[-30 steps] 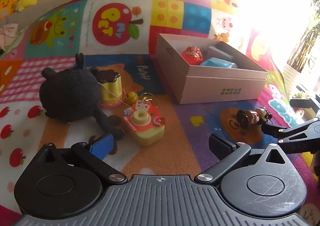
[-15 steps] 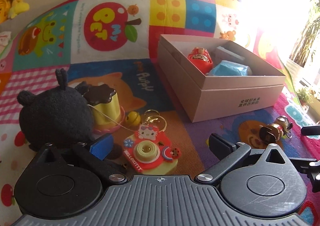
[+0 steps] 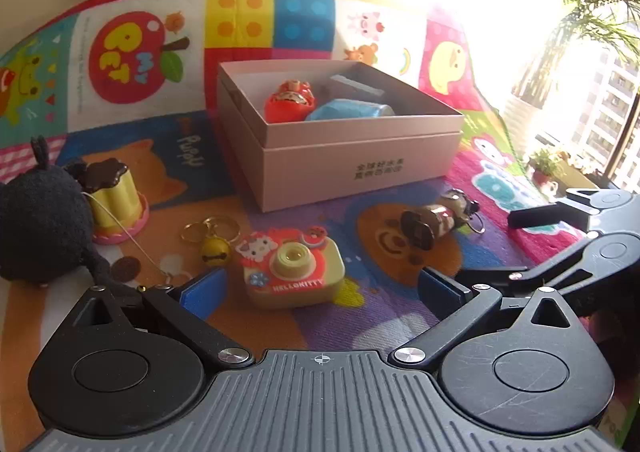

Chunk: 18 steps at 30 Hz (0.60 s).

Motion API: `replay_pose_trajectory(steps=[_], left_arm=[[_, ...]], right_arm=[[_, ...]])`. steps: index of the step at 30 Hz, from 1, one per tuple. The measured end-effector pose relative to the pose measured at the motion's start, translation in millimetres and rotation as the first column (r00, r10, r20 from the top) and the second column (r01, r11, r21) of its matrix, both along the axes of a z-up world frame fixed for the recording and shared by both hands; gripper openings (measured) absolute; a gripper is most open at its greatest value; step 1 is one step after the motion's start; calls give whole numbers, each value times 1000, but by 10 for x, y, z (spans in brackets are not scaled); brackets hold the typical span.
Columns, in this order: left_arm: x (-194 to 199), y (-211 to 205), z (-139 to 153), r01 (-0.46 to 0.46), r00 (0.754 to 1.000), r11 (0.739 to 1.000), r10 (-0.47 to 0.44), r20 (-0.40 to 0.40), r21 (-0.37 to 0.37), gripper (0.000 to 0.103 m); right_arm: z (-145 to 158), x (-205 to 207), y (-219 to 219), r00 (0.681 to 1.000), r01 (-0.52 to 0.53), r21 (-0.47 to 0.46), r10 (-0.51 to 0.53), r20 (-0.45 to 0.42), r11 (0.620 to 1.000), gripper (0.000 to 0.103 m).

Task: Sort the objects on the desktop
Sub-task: 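Reach the right tool toward the small figure keychain on the mat, then close the right tool on the figure keychain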

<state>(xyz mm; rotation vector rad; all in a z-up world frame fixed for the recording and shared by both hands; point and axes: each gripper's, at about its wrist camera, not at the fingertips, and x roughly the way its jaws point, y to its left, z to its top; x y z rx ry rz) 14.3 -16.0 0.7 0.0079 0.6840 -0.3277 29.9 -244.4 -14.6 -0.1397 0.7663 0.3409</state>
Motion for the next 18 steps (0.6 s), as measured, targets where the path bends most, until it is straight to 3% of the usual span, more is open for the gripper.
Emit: replay_pose_trajectory(steps=[3,5,6,9,12,18], left_arm=[[118,18,8,-18,1000,1000,18,-4,-2,102],[158,-13,-7,-19,1000,1000,19,-4,22,94],[171,-31,-20,-16,1000,999,17,-10,34,82],[164,-72,-52,-21,1000,997,21,4,68,77],[138,-57,-49,-40,999,996,38,25,84,62],[-47,2,-45,-62,998,994,60,23,90,61]], right_arm=[[-1,0,0,1000,0,1,0,0,1000,103],[-1,-1,-1,1000,0,1,0,0,1000,103],[-2,-2,-1,1000,0,1,0,0,1000,103],[-2,-5,0,1000,0,2,0,0,1000,103],[-2,-5,-5,1000,-1,4,1,0,1000,103],[5,3,0,1000,-6,2,6,-4,1000,103]])
